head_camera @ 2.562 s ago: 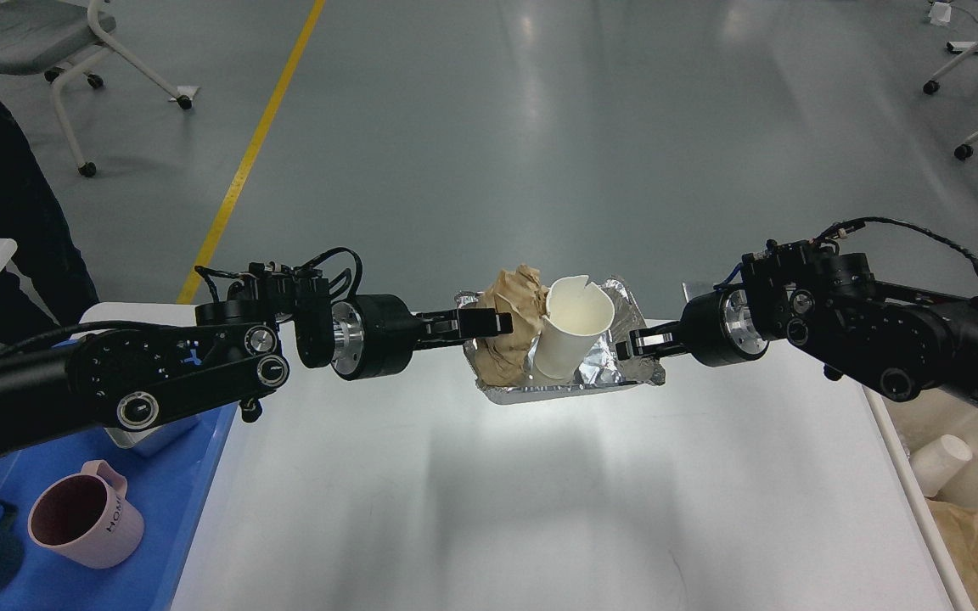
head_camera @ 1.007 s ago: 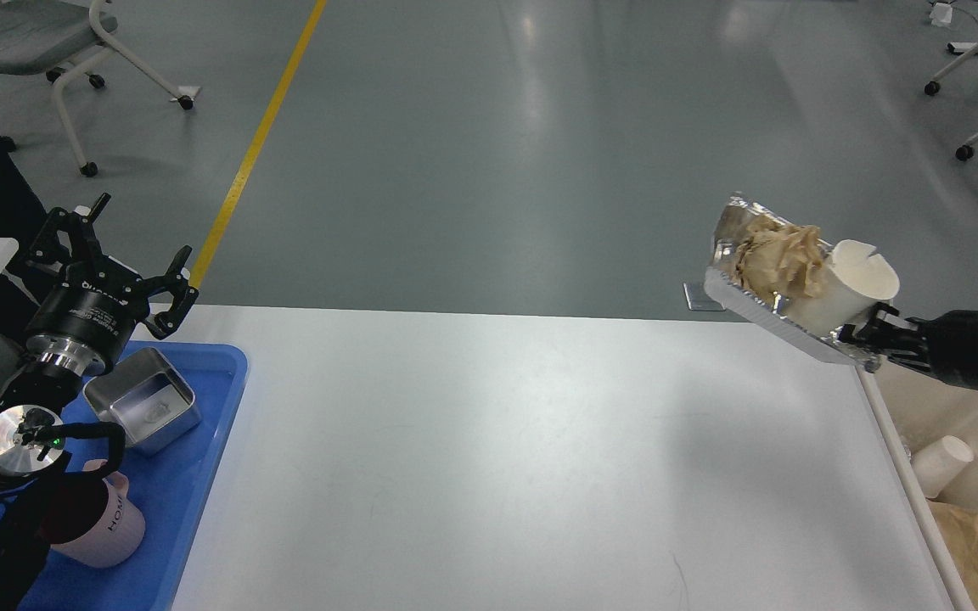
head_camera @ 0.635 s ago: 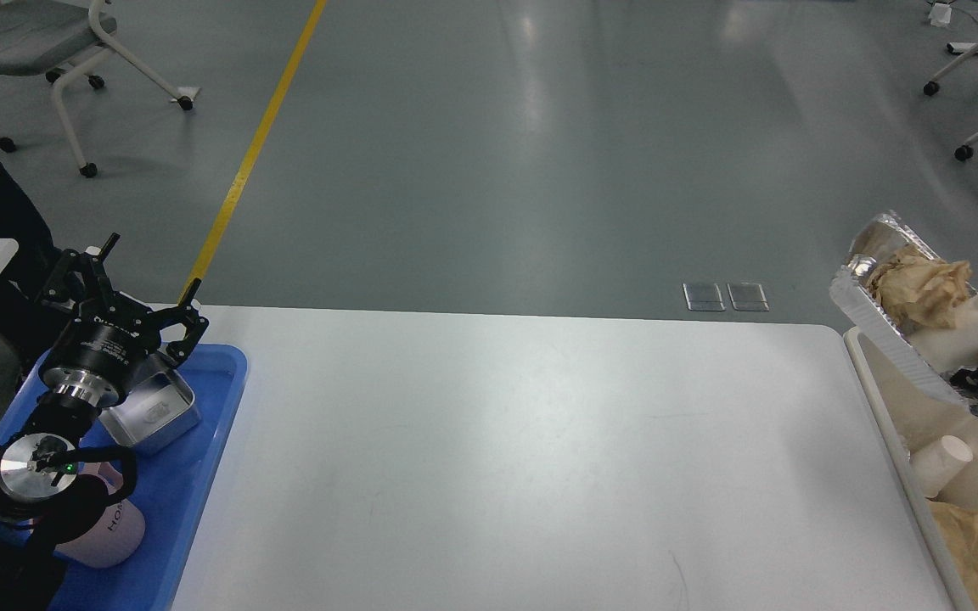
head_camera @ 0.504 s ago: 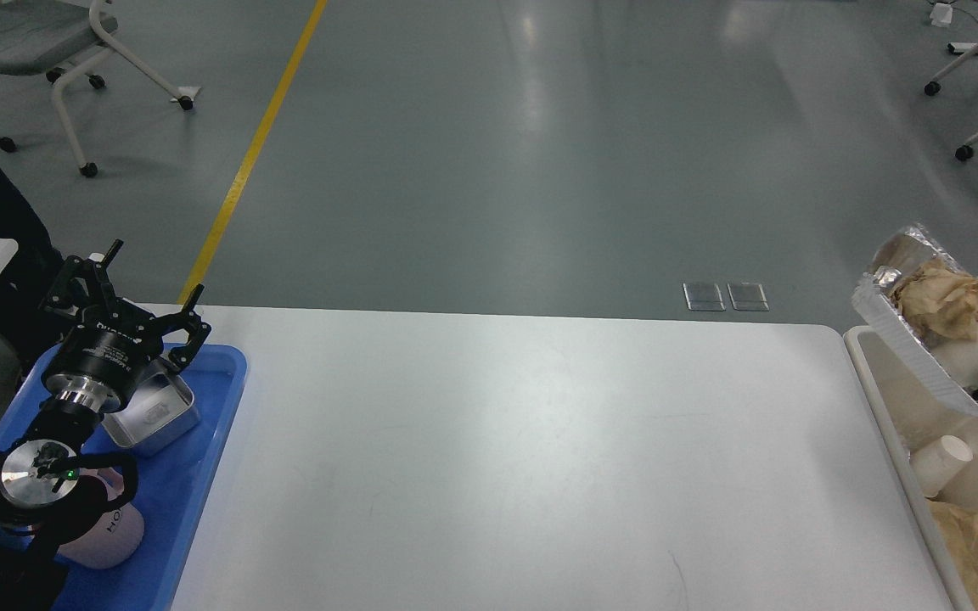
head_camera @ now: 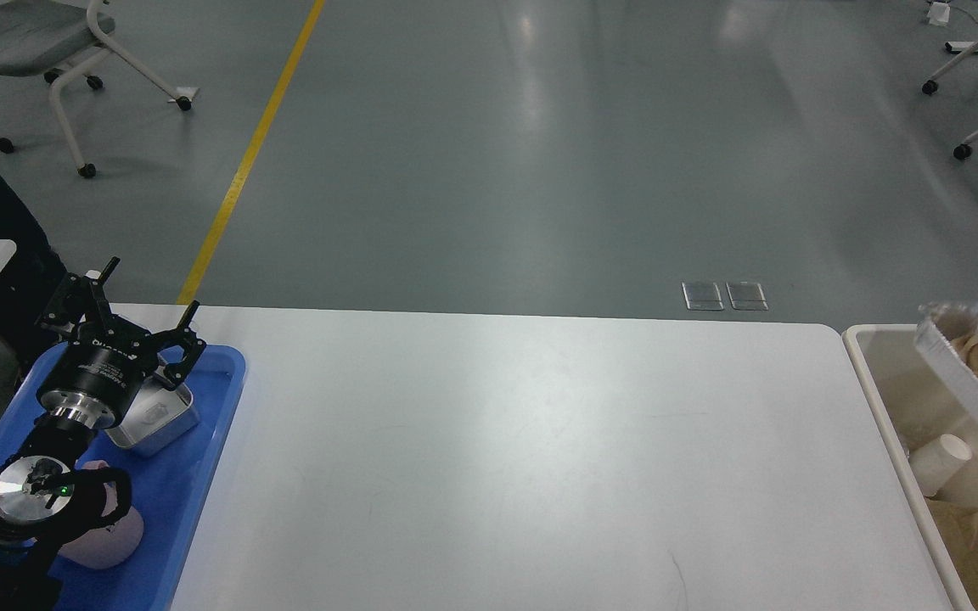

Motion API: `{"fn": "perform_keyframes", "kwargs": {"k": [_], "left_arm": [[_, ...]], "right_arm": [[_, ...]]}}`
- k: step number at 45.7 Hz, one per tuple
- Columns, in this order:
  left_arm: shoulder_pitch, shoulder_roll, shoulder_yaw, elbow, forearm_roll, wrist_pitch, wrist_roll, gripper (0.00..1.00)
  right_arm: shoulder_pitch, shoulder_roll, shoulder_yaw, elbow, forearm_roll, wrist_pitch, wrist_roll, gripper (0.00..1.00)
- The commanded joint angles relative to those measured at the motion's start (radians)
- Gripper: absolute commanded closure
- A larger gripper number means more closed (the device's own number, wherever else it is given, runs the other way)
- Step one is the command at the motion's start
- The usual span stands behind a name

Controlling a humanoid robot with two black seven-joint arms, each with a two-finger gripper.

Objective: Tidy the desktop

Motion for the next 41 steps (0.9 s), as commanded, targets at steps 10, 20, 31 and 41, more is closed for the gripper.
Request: {"fn": "perform_keyframes", "kwargs": {"k": [10,20,31,41], "left_arm": [[0.000,0.006,0.001,0.001,0.002,0.000,0.000,0.04],[0.000,0.009,0.001,0.001,0.006,0.003,0.000,0.04],[-0.002,0.012,0.001,0.009,0.011,0.004,0.000,0.04],[0.000,0.014,0.001,0.007,0.011,-0.002,-0.002,0.04]], "right_arm": [[0.042,0.164,0.069,-0.068,0.000,-0.141,0.017,0.00],[0.065,0.348,0.394,-0.030,0.023,-0.140,0.092,0.00],[0.119,0.475,0.623,0.049,0.039,-0.137,0.080,0.00],[0.042,0.578,0.834,0.231,0.246,-0.089,0.080,0.00]]}}
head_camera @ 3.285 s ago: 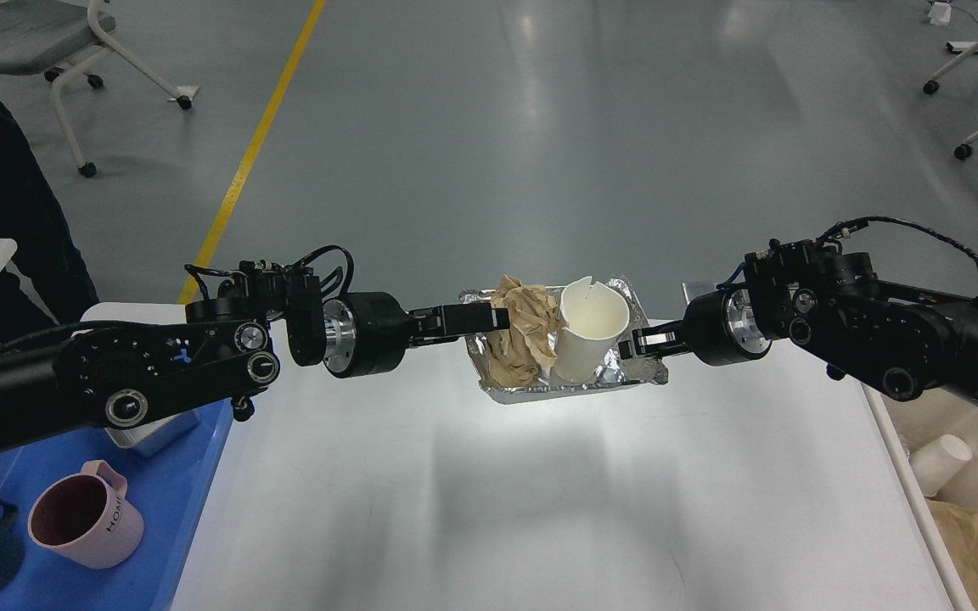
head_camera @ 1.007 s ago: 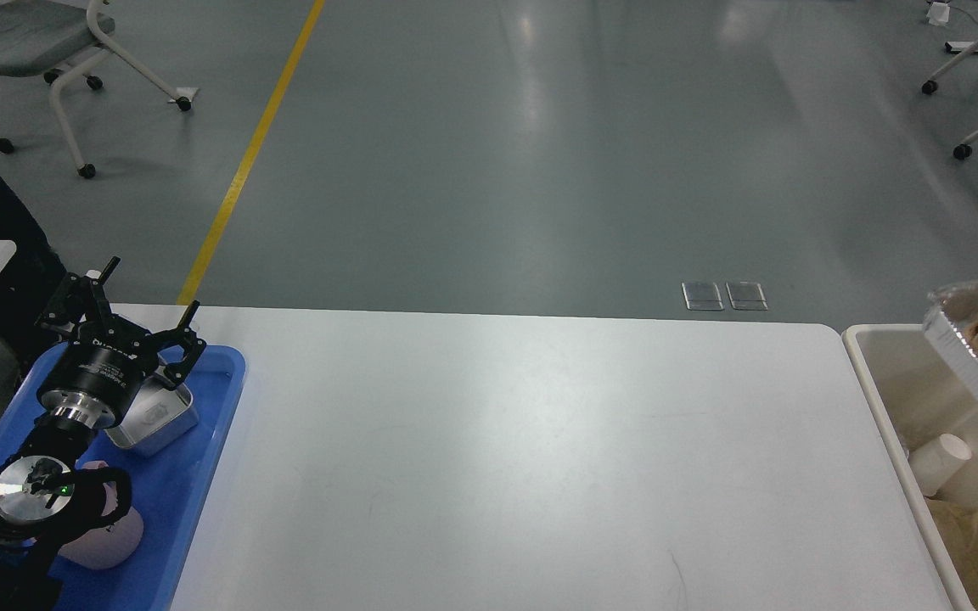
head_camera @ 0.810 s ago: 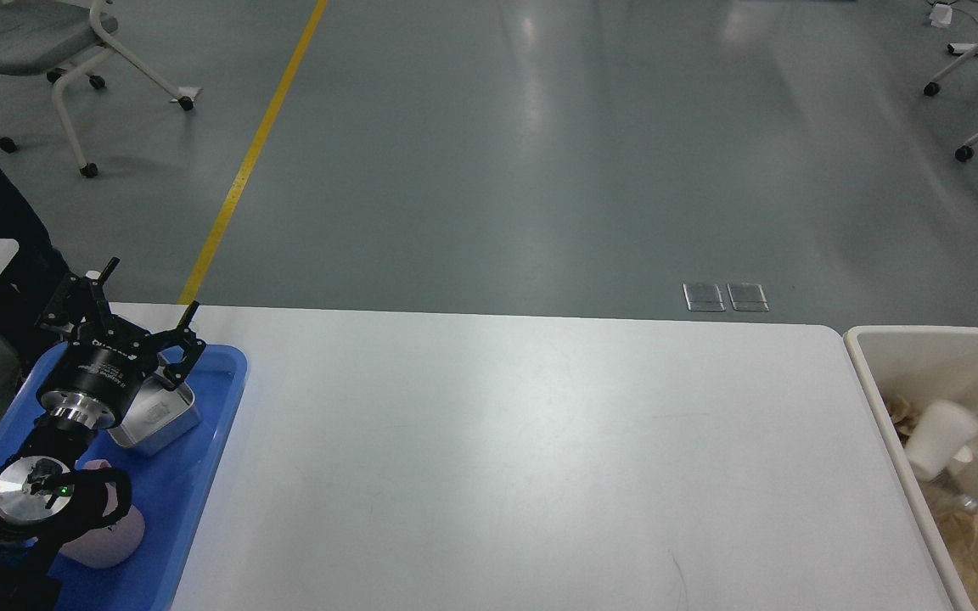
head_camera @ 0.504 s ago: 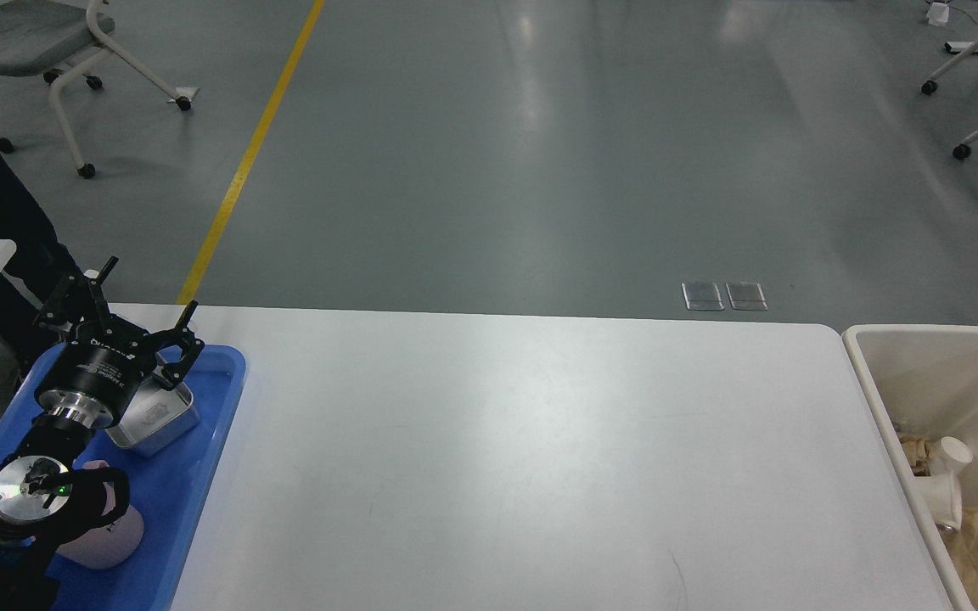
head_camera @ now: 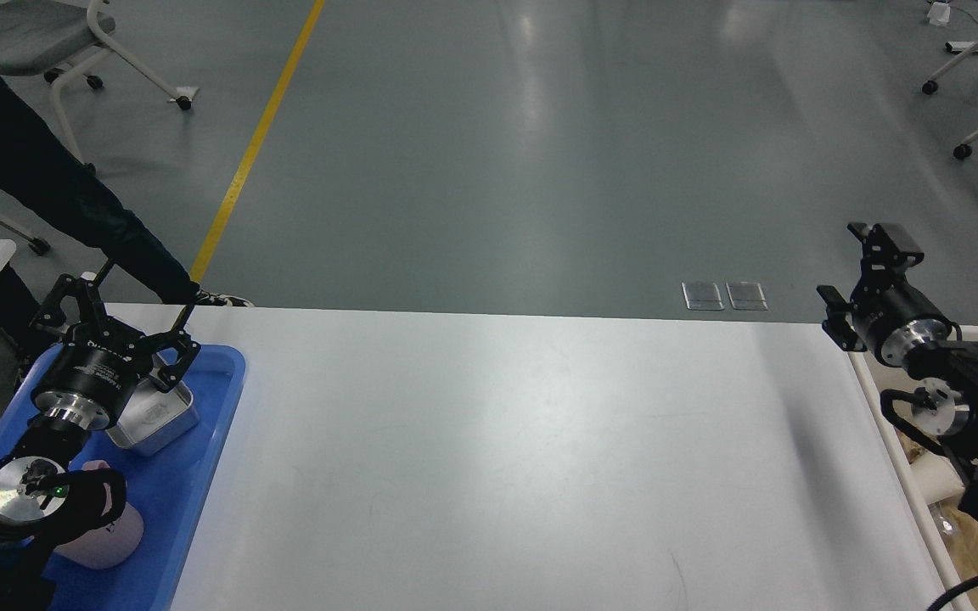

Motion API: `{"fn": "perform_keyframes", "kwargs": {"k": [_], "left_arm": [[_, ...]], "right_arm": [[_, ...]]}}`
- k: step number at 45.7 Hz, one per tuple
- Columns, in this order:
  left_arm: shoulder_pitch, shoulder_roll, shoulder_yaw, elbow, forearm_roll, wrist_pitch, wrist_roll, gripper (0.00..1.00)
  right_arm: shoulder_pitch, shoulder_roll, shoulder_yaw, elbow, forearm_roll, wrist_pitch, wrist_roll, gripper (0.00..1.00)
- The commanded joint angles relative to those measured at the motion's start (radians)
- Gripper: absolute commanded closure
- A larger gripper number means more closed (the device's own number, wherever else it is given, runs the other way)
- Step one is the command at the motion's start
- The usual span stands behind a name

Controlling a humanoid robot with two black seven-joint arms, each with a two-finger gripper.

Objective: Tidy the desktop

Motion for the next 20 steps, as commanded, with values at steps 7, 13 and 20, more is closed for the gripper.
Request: {"fn": "perform_keyframes", "kwargs": {"k": [7,13,20], "left_arm": [[0.016,-0.006,-0.002,-0.008,0.000,-0.006,-0.001,0.04],[0.045,-0.003,-0.014,-0.018,-0.001,-0.042,-0.002,0.04],[0.072,-0.001,-0.052,-0.018,-0.001,-0.066,-0.002,0.04]], "right_arm": [[-0.108,0.168,0.216,0.152,0.257,0.029,-0.002,0.00],[-0.207,0.226,0.303,0.337,0.275,0.034,-0.002,0.00],[-0.317,0.250,0.374,0.485,0.275,0.034,-0.002,0.00]]}}
